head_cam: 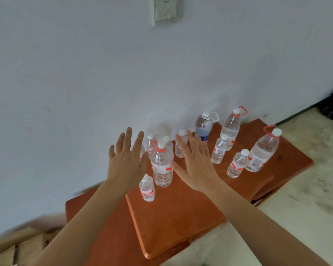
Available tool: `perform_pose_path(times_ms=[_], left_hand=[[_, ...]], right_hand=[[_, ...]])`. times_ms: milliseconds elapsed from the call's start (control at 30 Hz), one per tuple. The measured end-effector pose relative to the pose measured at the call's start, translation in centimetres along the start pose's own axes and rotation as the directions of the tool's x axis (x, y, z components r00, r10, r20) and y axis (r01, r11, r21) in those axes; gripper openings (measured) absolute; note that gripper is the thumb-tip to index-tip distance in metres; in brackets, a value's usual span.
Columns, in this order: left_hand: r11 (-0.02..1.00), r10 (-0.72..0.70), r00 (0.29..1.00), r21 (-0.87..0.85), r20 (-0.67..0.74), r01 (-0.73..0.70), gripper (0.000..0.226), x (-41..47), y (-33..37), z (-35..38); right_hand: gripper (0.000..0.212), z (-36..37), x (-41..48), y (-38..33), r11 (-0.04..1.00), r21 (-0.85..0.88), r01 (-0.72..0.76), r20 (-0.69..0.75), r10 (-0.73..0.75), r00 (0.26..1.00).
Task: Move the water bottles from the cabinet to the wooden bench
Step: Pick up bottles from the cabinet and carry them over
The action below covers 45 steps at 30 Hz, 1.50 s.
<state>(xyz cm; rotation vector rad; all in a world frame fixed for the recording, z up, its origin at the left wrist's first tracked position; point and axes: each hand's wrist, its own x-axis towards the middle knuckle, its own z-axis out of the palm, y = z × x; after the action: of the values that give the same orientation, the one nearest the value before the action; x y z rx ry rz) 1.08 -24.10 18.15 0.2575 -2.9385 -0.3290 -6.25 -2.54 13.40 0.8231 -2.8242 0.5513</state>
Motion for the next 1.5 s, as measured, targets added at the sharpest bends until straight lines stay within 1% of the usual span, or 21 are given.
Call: perform_pose_path(times_ms=[133, 233, 300, 333, 400, 433, 467, 500, 600, 667, 767, 867, 933, 1000, 1067, 1133, 1233, 1300, 1333, 1433, 1500], left_hand=[[0.991, -0.133, 0.989, 0.004, 0.065, 0.133, 0.064, 2.4, -1.2, 3.0], [0.959, -0.284, 0.953, 0.019, 0.102, 0.283, 0.064, 2.9, -1.4, 5.3], [0.943, -0.331, 0.933, 0.059, 0.142, 0.326, 0.065, 2.3, -1.3, 6.0], [0.93, -0.368, 0.916, 0.079, 0.159, 0.36, 0.065, 2.5, -1.1, 6.7], [0.911, -0.412, 0.894, 0.068, 0.176, 0.406, 0.067, 2.5, -0.6, 7.6], [0.893, -0.45, 0.87, 0.07, 0.202, 0.446, 0.067, 2.4, 0.0, 8.7], [0.895, -0.443, 0.875, 0.041, 0.196, 0.444, 0.067, 2.6, 0.3, 9.1], [0.887, -0.453, 0.865, 0.011, 0.215, 0.462, 0.066, 2.2, 1.2, 10.3], [0.852, -0.459, 0.861, -0.167, 0.221, 0.497, 0.064, 2.0, 3.6, 12.8], [0.814, -0.477, 0.838, -0.227, 0.264, 0.535, 0.069, 2.8, 4.5, 14.8], [0.801, -0.455, 0.797, -0.209, 0.397, 0.561, 0.085, 4.1, 4.6, 18.8], [0.846, -0.371, 0.77, -0.153, 0.519, 0.51, 0.097, 4.6, 4.5, 22.1], [0.872, -0.297, 0.77, -0.168, 0.564, 0.459, 0.107, 4.8, 4.7, 23.9], [0.906, -0.21, 0.772, -0.177, 0.6, 0.384, 0.116, 5.3, 5.0, 25.5], [0.938, -0.138, 0.789, -0.176, 0.598, 0.298, 0.122, 6.1, 4.9, 26.9], [0.947, -0.095, 0.818, -0.201, 0.567, 0.249, 0.122, 6.9, 5.2, 28.6], [0.973, -0.025, 0.872, -0.189, 0.49, 0.134, 0.115, 7.3, 5.4, 30.9], [0.985, 0.025, 0.886, -0.162, 0.464, 0.057, 0.11, 7.6, 5.6, 31.7], [0.989, 0.052, 0.88, -0.146, 0.472, 0.02, 0.106, 7.7, 6.1, 32.1], [0.994, 0.108, 0.861, -0.03, 0.497, -0.108, 0.1, 7.6, 7.5, 32.0], [0.981, 0.148, 0.832, 0.025, 0.535, -0.191, 0.098, 6.9, 8.4, 31.8]], right_hand=[[0.076, 3.8, 5.0, 1.8, 0.996, 0.039, 0.075, 0.134, -0.079, 0.988], [0.077, 7.4, 8.9, 3.2, 0.975, 0.195, 0.102, 0.294, -0.157, 0.943], [0.076, 9.0, 10.0, 3.2, 0.956, 0.267, 0.125, 0.343, -0.215, 0.914], [0.074, 10.2, 10.8, 3.6, 0.932, 0.34, 0.127, 0.36, -0.253, 0.898], [0.066, 11.5, 11.6, 4.2, 0.88, 0.46, 0.12, 0.323, -0.292, 0.9], [0.064, 12.4, 11.9, 4.9, 0.858, 0.505, 0.092, 0.318, -0.283, 0.905], [0.065, 12.3, 12.5, 5.1, 0.841, 0.538, 0.055, 0.294, -0.248, 0.923], [0.067, 13.0, 12.4, 6.0, 0.819, 0.574, 0.005, 0.315, -0.227, 0.922], [0.066, 13.1, 11.4, 7.9, 0.747, 0.663, -0.053, 0.302, -0.202, 0.932], [0.062, 12.7, 10.6, 9.0, 0.714, 0.698, -0.053, 0.29, -0.214, 0.933], [0.064, 12.0, 8.7, 11.6, 0.69, 0.721, -0.06, 0.278, -0.209, 0.938], [0.074, 11.1, 6.9, 14.6, 0.689, 0.721, -0.075, 0.299, -0.211, 0.931], [0.077, 10.5, 5.5, 16.6, 0.723, 0.683, -0.101, 0.314, -0.167, 0.934], [0.075, 9.9, 3.8, 18.3, 0.73, 0.667, -0.15, 0.324, -0.103, 0.94], [0.07, 9.6, 2.1, 19.3, 0.704, 0.686, -0.182, 0.298, -0.044, 0.954], [0.065, 9.9, 0.4, 20.2, 0.672, 0.703, -0.233, 0.285, 0.035, 0.958], [0.066, 10.6, -1.6, 21.5, 0.604, 0.705, -0.372, 0.321, 0.196, 0.927], [0.069, 10.7, -2.2, 22.4, 0.584, 0.664, -0.467, 0.401, 0.248, 0.882], [0.071, 10.6, -2.8, 23.1, 0.568, 0.626, -0.534, 0.47, 0.271, 0.84], [0.087, 9.8, -3.4, 24.7, 0.572, 0.453, -0.684, 0.687, 0.265, 0.677], [0.095, 9.7, -4.0, 25.5, 0.562, 0.35, -0.75, 0.776, 0.275, 0.568]])
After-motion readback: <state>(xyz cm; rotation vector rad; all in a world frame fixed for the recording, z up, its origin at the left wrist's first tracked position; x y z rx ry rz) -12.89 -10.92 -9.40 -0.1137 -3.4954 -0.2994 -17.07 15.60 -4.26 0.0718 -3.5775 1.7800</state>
